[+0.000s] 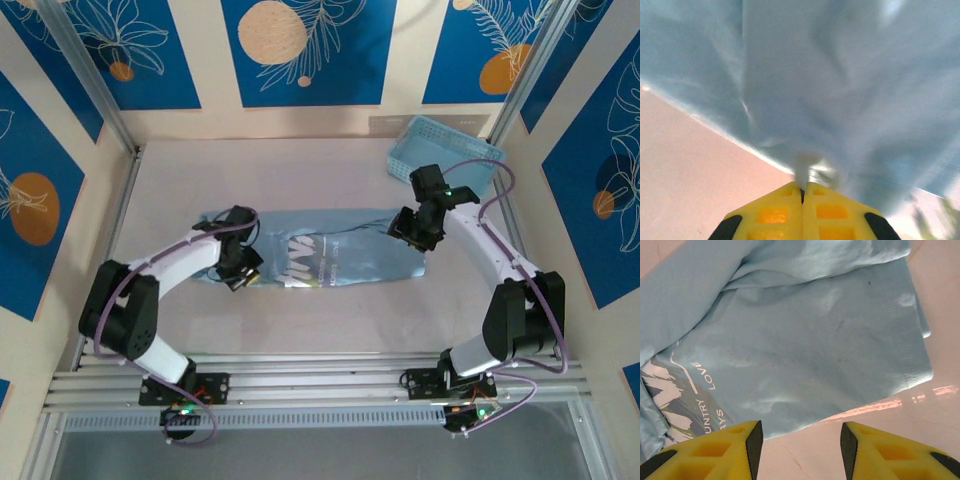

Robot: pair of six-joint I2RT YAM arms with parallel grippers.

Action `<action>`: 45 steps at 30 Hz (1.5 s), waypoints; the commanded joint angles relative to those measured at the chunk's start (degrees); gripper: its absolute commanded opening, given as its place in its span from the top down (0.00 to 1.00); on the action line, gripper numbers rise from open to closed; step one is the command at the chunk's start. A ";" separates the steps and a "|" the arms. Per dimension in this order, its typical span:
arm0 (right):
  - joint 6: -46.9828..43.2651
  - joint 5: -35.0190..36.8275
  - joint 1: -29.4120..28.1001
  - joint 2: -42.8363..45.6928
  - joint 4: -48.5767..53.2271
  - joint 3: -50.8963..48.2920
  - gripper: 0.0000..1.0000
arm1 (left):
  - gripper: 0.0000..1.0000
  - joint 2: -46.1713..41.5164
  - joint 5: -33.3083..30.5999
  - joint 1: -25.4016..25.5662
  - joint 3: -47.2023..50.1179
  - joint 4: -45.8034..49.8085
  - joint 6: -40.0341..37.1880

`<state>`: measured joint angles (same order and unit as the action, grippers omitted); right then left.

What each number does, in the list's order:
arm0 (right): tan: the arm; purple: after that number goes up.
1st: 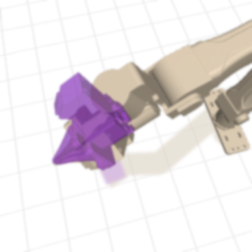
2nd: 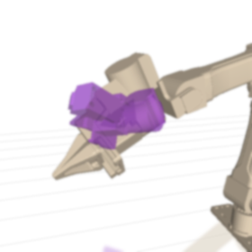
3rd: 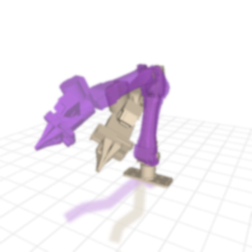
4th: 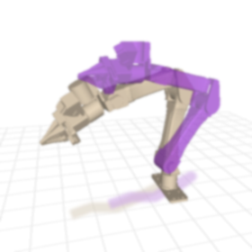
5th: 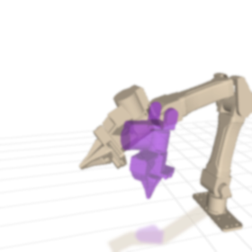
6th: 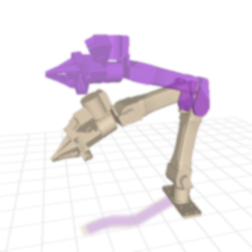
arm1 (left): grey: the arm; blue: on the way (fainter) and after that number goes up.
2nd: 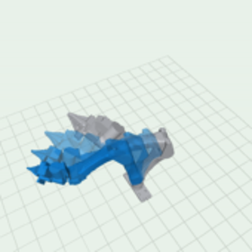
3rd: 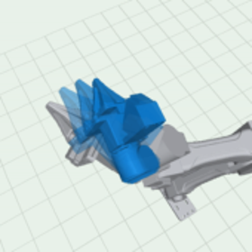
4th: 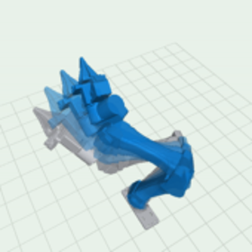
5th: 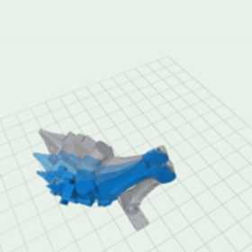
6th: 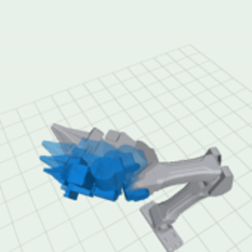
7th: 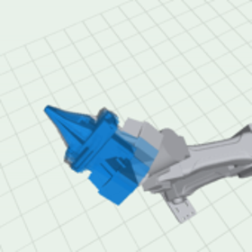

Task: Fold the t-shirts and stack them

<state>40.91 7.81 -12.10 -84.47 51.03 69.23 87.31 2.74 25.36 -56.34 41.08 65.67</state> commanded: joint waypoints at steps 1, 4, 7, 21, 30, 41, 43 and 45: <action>0.39 2.70 1.95 2.03 2.01 0.20 0.52 | 1.00 -7.50 -7.58 0.40 -5.79 7.80 -0.13; 2.10 4.56 4.01 0.89 2.67 1.72 0.52 | 1.00 -12.44 -13.26 0.31 -10.74 11.94 -0.17; 5.02 3.71 6.93 -1.54 1.98 2.38 0.51 | 1.00 -15.70 -17.24 -0.10 -14.65 13.52 -1.31; 18.30 -3.54 14.80 -15.70 -8.25 2.77 0.56 | 1.00 -19.29 -15.31 -5.28 -15.23 12.35 -3.75; 22.05 -6.72 14.91 -22.46 -9.49 5.77 0.57 | 1.00 -17.69 -14.72 -6.92 -20.68 13.13 -5.67; 25.99 -9.02 14.56 -24.36 -11.60 4.72 0.59 | 1.00 -14.60 -13.04 -7.44 -24.52 12.62 -7.49; 26.78 -8.60 14.34 -24.63 -9.78 5.21 0.60 | 1.00 -14.23 -12.70 -7.47 -24.64 12.60 -7.59; 27.49 -7.78 14.00 -23.67 -9.38 4.32 0.58 | 1.00 -14.23 -12.54 -7.46 -24.55 12.68 -7.61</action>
<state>65.87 0.60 2.55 -108.09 39.51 73.38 72.90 -10.55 18.59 -79.26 53.12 59.40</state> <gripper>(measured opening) 0.415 0.046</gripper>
